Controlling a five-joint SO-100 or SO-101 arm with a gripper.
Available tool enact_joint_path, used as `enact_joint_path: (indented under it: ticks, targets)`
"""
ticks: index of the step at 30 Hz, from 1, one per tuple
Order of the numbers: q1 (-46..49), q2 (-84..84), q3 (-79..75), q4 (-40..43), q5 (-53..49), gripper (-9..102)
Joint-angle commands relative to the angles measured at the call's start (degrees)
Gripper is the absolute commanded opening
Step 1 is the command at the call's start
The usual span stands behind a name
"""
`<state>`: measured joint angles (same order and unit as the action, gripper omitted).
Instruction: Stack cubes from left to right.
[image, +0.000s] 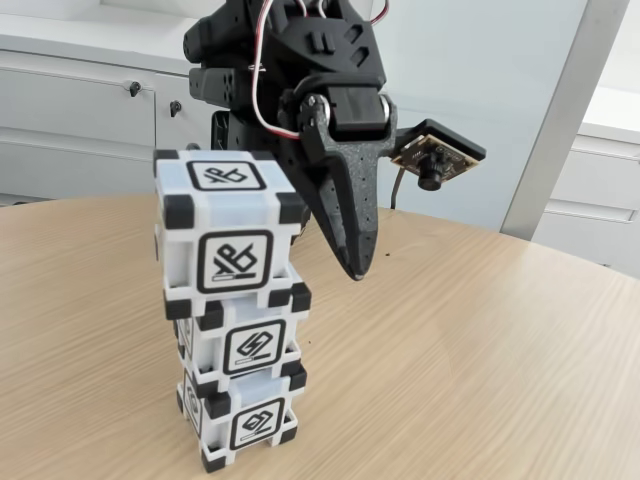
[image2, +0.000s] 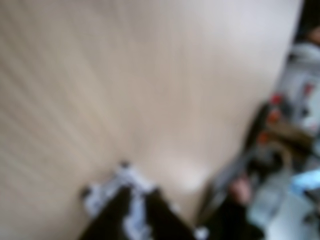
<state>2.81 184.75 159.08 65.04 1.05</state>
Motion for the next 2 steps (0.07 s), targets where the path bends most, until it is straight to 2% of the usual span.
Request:
enact_joint_path:
  ticks: [1, 2]
  targets:
    - [0.6, 3.6, -0.3, -0.1, -0.6, 0]
    - [0.6, 3.6, -0.3, -0.1, -0.5, 0]
